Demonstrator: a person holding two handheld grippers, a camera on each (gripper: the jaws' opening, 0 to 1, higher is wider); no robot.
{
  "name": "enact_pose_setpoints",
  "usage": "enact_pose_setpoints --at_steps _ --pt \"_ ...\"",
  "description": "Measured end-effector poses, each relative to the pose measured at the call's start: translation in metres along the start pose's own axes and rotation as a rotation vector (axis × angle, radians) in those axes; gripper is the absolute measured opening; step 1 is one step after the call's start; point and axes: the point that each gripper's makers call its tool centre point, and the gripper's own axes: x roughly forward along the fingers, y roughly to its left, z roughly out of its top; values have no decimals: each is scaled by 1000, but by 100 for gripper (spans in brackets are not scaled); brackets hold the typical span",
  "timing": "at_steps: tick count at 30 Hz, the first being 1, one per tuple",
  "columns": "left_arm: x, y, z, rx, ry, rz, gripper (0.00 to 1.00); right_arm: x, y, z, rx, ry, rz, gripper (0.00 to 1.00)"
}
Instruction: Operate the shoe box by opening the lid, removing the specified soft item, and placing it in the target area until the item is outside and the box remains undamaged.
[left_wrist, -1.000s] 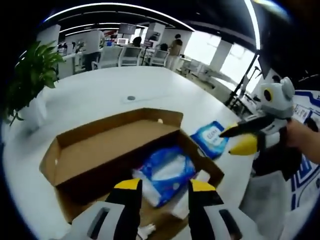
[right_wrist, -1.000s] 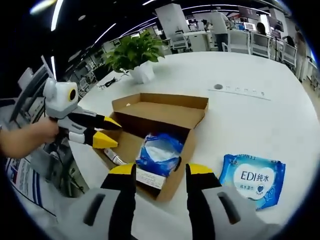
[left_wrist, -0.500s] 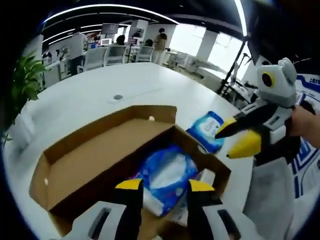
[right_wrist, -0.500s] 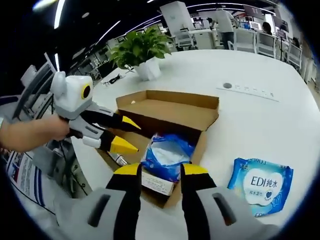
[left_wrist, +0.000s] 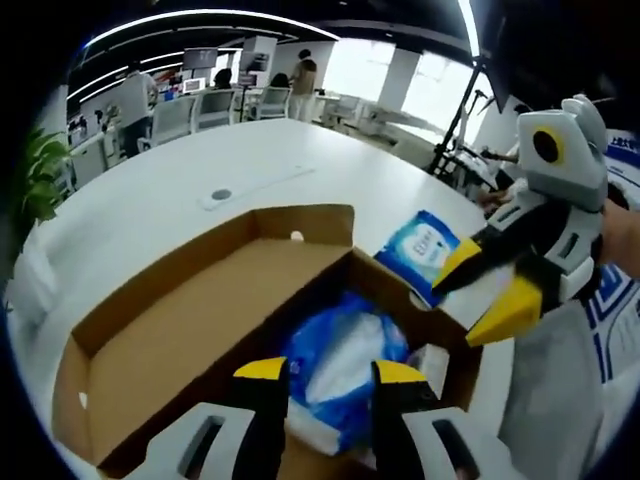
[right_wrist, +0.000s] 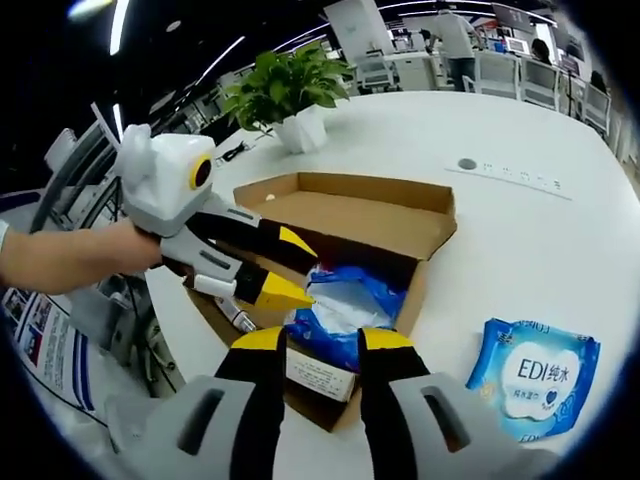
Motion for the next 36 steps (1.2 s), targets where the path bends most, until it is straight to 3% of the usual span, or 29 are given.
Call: enact_pose_setpoints --at_steps 6,13,23,36 --pt "15 3 0 91 24 4 29 6 -1 -1 2 5 7 25" --pt "24 -2 2 116 39 -7 29 8 -1 -3 11 10 13 24" --pt "34 -2 2 222 53 24 25 12 -1 -5 22 14 21 23" --pt "39 8 1 256 63 57 12 17 -6 -10 -7 44 28 20"
